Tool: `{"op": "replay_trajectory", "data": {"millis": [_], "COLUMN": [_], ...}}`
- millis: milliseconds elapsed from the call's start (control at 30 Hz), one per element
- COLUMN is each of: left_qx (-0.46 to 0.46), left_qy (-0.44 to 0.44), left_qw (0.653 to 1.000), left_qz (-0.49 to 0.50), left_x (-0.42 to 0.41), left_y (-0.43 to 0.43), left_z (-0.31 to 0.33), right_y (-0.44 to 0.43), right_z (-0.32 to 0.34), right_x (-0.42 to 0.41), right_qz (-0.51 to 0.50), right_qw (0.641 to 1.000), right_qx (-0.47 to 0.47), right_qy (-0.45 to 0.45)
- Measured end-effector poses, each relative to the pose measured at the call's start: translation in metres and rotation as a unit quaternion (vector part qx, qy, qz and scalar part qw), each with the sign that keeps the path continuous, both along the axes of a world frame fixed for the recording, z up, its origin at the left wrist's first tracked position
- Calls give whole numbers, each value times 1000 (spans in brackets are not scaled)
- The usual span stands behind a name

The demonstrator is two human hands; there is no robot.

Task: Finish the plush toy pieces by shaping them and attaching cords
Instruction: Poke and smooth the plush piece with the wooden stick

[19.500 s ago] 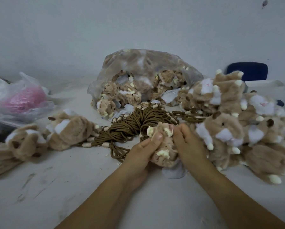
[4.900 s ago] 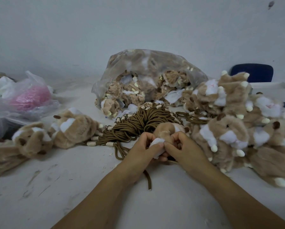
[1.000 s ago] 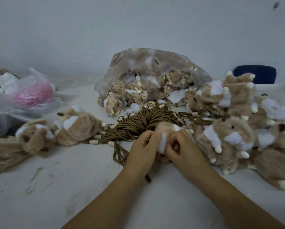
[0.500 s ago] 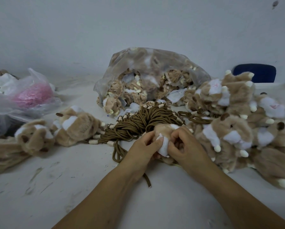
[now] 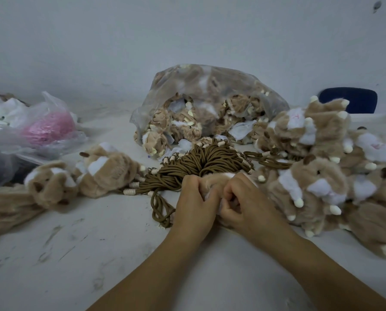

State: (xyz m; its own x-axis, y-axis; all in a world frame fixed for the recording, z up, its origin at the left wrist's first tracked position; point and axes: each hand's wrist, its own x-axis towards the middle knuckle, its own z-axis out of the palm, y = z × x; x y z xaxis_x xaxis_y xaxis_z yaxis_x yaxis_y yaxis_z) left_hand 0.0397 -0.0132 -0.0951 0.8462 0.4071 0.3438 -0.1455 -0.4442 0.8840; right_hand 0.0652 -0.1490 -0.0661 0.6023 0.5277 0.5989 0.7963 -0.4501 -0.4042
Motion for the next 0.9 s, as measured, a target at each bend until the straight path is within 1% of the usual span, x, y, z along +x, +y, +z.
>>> {"op": "replay_trajectory", "data": {"millis": [67, 167, 233, 333, 400, 533, 633, 700, 800, 867, 900], "left_qx": [-8, -39, -77, -127, -135, -144, -75, 7, 122, 142, 132], "left_qy": [1, 7, 17, 37, 48, 34, 7, -36, -89, -92, -85], "left_qw": [1000, 999, 997, 989, 985, 981, 991, 993, 983, 980, 983], "left_qz": [5, 5, -15, -67, -92, -124, -112, -108, -101, -100, -99], "left_x": [0, 2, 2, -2, -3, -2, -3, -5, -6, -7, -7], "left_y": [-1, 0, 0, -3, -4, -2, -5, -8, -12, -14, -15], "left_z": [1, 3, 6, 11, 11, 10, 10, 13, 15, 14, 12], "right_y": [1, 1, 0, -2, -4, -3, -1, -1, -3, -4, -5], "right_z": [-2, -9, -16, -16, -16, -18, -18, -19, -21, -21, -20], "right_x": [2, 4, 5, 10, 13, 13, 16, 19, 21, 22, 23], "right_qz": [-5, -4, -8, -53, -63, -72, -79, -88, -97, -99, -103], "right_qw": [1000, 995, 988, 974, 969, 968, 958, 946, 919, 903, 905], "right_qx": [11, 52, 69, 81, 95, 99, 131, 149, 197, 214, 202], "right_qy": [14, 86, 141, 204, 219, 219, 242, 275, 327, 359, 359]}}
